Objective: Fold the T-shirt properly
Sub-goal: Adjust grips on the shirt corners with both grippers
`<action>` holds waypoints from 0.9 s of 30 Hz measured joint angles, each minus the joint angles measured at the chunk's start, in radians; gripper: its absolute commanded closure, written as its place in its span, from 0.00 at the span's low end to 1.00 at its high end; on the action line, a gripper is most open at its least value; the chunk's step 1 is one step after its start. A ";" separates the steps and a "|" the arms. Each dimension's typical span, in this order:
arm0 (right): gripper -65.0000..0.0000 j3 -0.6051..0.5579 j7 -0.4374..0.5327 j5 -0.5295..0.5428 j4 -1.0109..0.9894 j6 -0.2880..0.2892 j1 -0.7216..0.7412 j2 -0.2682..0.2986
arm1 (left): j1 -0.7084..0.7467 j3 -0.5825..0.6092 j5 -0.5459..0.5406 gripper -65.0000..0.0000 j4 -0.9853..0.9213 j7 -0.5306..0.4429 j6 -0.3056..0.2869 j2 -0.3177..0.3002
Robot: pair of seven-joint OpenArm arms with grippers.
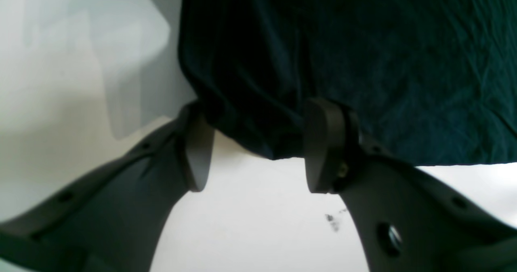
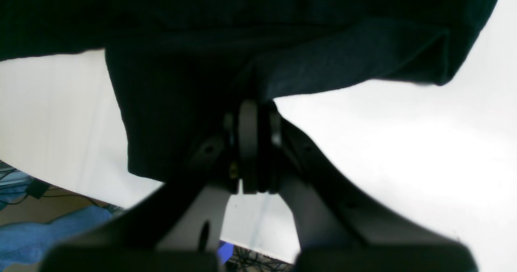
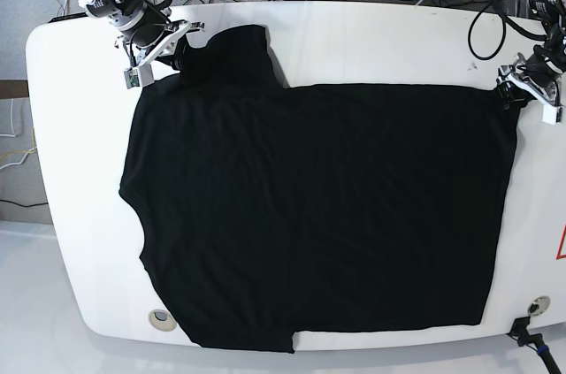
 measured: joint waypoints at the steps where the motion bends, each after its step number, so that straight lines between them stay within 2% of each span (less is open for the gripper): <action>1: 0.96 0.000 0.000 0.000 0.000 0.000 0.000 0.000 | 0.000 0.000 0.003 0.70 0.000 -0.006 0.000 0.000; 4: 0.96 0.000 0.000 0.000 0.000 0.000 0.000 0.000 | 0.003 0.001 0.013 0.86 -0.001 -0.011 0.003 0.001; 7: 0.96 0.000 0.000 0.000 0.000 0.000 0.000 0.002 | -0.006 0.001 0.013 0.90 -0.002 -0.008 0.004 0.003; 9: 0.96 0.000 0.000 0.000 0.000 0.000 0.000 0.002 | -0.013 0.001 0.012 1.00 -0.002 -0.009 0.003 0.003; 22: 0.96 0.000 0.000 0.003 0.000 0.000 0.000 0.002 | -0.011 0.001 0.012 1.00 0.000 -0.008 0.003 0.003; 27: 0.96 0.000 0.000 0.003 0.000 0.000 -0.023 0.001 | 0.031 -0.001 0.014 1.00 0.024 0.010 0.003 0.003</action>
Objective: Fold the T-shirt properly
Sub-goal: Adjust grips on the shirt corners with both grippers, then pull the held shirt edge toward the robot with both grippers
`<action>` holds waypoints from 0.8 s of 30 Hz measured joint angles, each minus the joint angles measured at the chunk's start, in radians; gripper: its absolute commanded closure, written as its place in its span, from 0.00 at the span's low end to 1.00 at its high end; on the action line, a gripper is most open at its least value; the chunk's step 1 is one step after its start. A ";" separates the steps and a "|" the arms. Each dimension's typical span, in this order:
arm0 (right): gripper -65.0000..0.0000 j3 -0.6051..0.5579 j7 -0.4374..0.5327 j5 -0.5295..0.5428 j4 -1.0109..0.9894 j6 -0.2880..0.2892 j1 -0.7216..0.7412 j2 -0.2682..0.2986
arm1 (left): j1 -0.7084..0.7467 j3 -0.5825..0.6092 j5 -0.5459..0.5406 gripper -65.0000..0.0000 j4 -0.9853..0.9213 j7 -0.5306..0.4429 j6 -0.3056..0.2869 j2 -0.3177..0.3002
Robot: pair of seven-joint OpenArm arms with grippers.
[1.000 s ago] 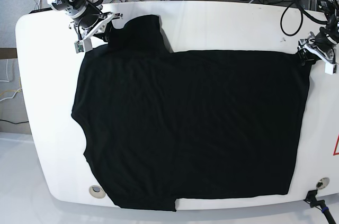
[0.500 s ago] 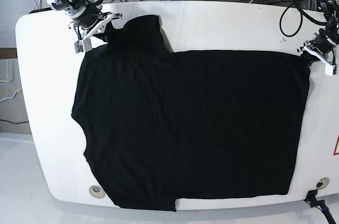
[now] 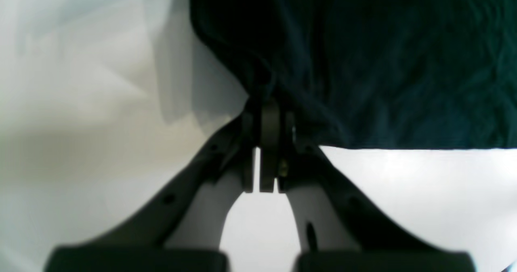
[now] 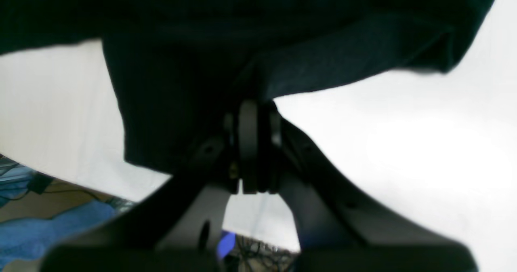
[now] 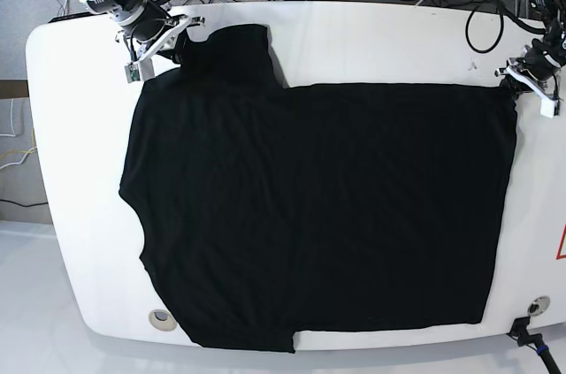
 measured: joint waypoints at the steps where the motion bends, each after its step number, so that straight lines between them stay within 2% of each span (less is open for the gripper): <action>1: 0.96 0.000 0.000 0.000 0.000 0.000 -0.005 -0.002 | 0.008 0.000 0.001 1.00 0.012 -0.001 0.000 -0.001; 7: 0.96 0.000 0.003 0.007 0.018 0.000 -0.051 -0.003 | 0.053 -0.002 -0.013 1.00 0.027 -0.008 0.000 -0.003; 13: 0.96 0.000 0.011 0.008 0.028 0.001 -0.111 -0.005 | 0.156 -0.004 -0.005 1.00 0.187 0.001 0.000 -0.003; 20: 0.96 0.000 0.012 0.122 0.030 -0.003 -0.171 -0.005 | 0.274 -0.013 -0.008 1.00 0.345 -0.003 -0.003 -0.002; 24: 0.96 0.000 0.012 0.132 0.032 -0.007 -0.217 -0.002 | 0.338 -0.046 -0.009 1.00 0.418 -0.002 -0.003 -0.005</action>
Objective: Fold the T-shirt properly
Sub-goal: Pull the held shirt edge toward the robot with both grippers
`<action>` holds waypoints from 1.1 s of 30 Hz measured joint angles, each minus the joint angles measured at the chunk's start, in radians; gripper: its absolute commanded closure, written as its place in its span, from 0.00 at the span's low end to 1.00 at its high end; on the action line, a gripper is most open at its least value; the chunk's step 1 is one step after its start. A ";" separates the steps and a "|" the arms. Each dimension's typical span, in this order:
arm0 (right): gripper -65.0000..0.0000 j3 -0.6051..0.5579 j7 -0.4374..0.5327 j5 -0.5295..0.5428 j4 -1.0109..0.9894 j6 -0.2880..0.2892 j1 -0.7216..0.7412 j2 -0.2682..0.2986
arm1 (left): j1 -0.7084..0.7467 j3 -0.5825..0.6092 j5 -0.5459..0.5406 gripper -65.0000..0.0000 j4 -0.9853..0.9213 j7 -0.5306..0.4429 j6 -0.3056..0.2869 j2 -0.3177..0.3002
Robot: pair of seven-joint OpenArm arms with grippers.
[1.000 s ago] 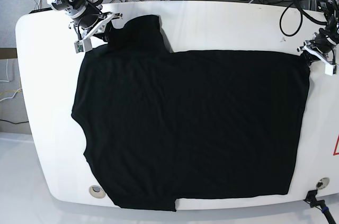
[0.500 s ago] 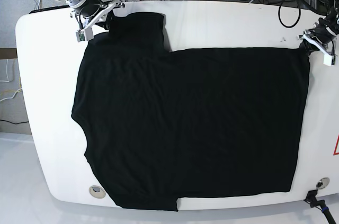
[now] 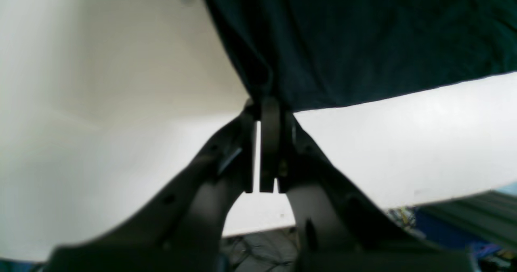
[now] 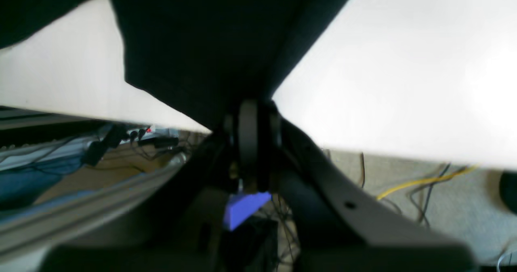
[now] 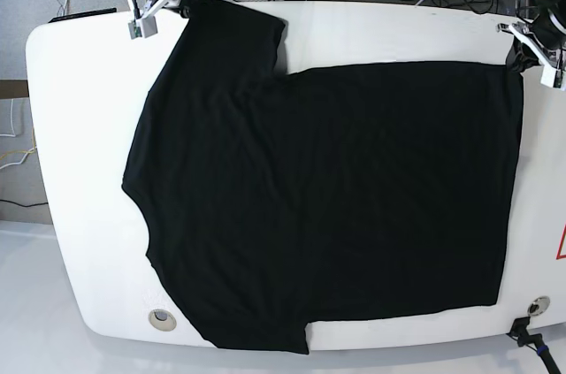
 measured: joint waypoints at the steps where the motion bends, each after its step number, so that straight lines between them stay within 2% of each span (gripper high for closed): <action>1: 0.96 0.000 0.000 0.000 0.001 0.000 -0.008 0.000 | 0.008 0.000 0.003 1.00 0.010 0.002 0.000 0.002; 7: 0.96 0.000 0.000 0.000 0.011 0.000 -0.043 0.000 | 0.064 0.000 0.000 1.00 0.043 -0.003 0.000 0.001; 12: 0.96 0.018 0.000 0.000 0.029 0.005 -0.068 0.000 | 0.100 -0.061 0.003 1.00 0.043 0.001 0.000 -0.002; 24: 0.96 0.017 0.006 0.042 0.029 0.008 0.005 0.001 | 0.015 -0.073 0.010 1.00 0.026 0.003 -0.002 0.002; 25: 0.96 0.017 0.006 0.042 0.029 0.008 0.005 0.001 | 0.008 -0.074 0.017 0.96 0.009 0.000 -0.001 0.001; 27: 0.96 0.017 0.006 0.042 0.029 0.008 0.008 0.001 | -0.014 -0.074 0.029 0.67 -0.032 -0.003 -0.002 0.000; 29: 0.96 0.017 0.006 0.042 0.029 0.008 0.012 0.002 | -0.047 -0.076 0.044 0.47 -0.072 0.007 0.001 0.003; 33: 0.96 0.017 0.006 0.042 0.029 0.008 0.015 0.003 | -0.100 -0.076 0.056 0.42 -0.142 -0.002 -0.001 0.001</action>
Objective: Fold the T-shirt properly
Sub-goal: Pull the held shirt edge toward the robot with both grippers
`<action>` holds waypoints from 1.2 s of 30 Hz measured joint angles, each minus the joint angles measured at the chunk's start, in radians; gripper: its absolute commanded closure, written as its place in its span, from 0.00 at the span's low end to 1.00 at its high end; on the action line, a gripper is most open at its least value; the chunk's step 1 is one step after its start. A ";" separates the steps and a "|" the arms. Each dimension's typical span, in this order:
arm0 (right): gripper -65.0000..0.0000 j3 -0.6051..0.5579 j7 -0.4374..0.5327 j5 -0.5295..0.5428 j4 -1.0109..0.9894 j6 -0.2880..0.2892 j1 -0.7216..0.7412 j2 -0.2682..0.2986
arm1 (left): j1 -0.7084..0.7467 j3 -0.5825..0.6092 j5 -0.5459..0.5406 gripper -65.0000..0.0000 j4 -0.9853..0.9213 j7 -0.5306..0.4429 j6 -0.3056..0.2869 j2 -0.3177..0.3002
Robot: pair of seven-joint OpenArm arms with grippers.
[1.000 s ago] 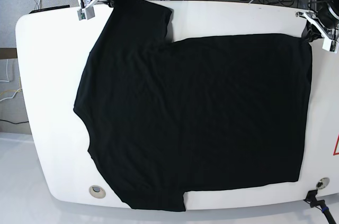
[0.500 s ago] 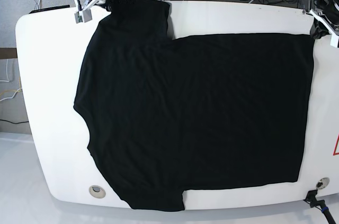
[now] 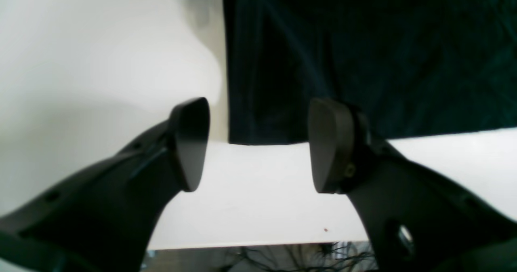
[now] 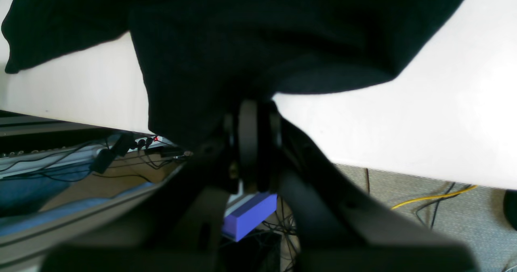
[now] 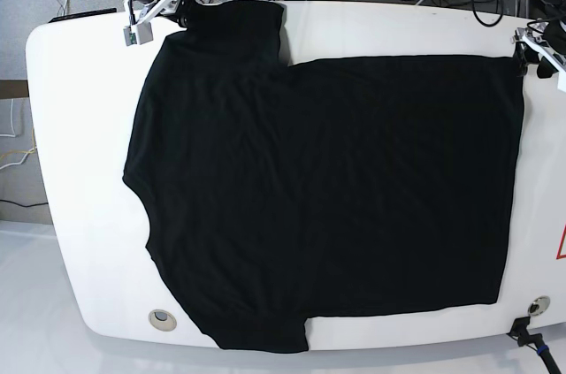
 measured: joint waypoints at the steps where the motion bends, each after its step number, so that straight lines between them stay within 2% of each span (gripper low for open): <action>1: 0.96 0.000 0.000 0.000 0.000 0.000 0.000 0.000 | -0.006 0.000 0.001 0.40 -0.022 -0.003 0.000 0.000; 4: 0.96 0.000 0.000 0.000 -0.001 0.000 0.000 0.000 | -0.034 0.004 0.012 0.33 -0.082 0.013 0.003 0.001; 11: 0.96 0.000 0.000 0.003 -0.001 0.000 -0.001 0.000 | -0.070 0.006 0.008 0.33 -0.164 -0.005 0.001 0.001; 15: 0.96 0.000 0.000 0.003 -0.001 -0.001 0.000 0.000 | -0.093 0.059 0.002 0.33 -0.161 -0.010 0.003 -0.001; 19: 0.96 0.000 0.000 0.003 -0.001 -0.001 0.000 0.000 | -0.082 0.057 -0.008 0.34 -0.159 -0.022 0.000 0.011; 26: 0.96 0.000 0.000 0.003 -0.001 0.000 0.000 0.000 | -0.085 0.085 -0.014 0.64 -0.155 -0.037 0.000 0.023; 36: 0.96 0.000 0.000 0.003 -0.001 -0.001 0.000 0.000 | -0.088 0.100 -0.019 0.67 -0.154 -0.040 0.000 0.029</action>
